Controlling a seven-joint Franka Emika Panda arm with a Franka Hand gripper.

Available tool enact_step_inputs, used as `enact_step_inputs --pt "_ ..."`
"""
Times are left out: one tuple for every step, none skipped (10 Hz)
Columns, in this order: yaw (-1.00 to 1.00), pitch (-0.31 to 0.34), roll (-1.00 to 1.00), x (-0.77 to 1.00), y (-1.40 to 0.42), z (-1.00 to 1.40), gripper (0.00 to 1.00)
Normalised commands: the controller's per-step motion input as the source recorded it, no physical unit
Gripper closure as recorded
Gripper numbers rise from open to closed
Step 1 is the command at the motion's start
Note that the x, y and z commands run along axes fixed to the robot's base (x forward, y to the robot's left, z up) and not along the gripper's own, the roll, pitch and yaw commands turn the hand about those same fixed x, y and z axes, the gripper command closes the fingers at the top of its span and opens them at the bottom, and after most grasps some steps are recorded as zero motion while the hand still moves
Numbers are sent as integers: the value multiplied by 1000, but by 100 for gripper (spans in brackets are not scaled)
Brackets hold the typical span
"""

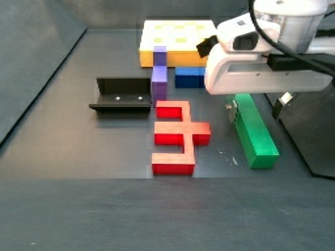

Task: Pick up the green object. Move up. Move to above the board. Insert the green object.
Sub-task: Pick up the green object.

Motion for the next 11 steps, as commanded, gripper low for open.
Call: enact_step_inputs --pt "0 0 0 66 3 -151 0" --pt "0 9 0 103 0 0 0" --pt "0 0 0 23 -69 0 0" --pt "0 0 1 14 -54 0 0" --pt "0 0 0 0 0 0 0" --pt "0 0 0 0 0 0 100" --pt "0 0 0 0 0 0 100" --pt "0 0 0 0 0 0 100" --pt "0 0 0 0 0 0 100" --pt "0 0 0 0 0 0 100" --pt "0 0 0 0 0 0 100"
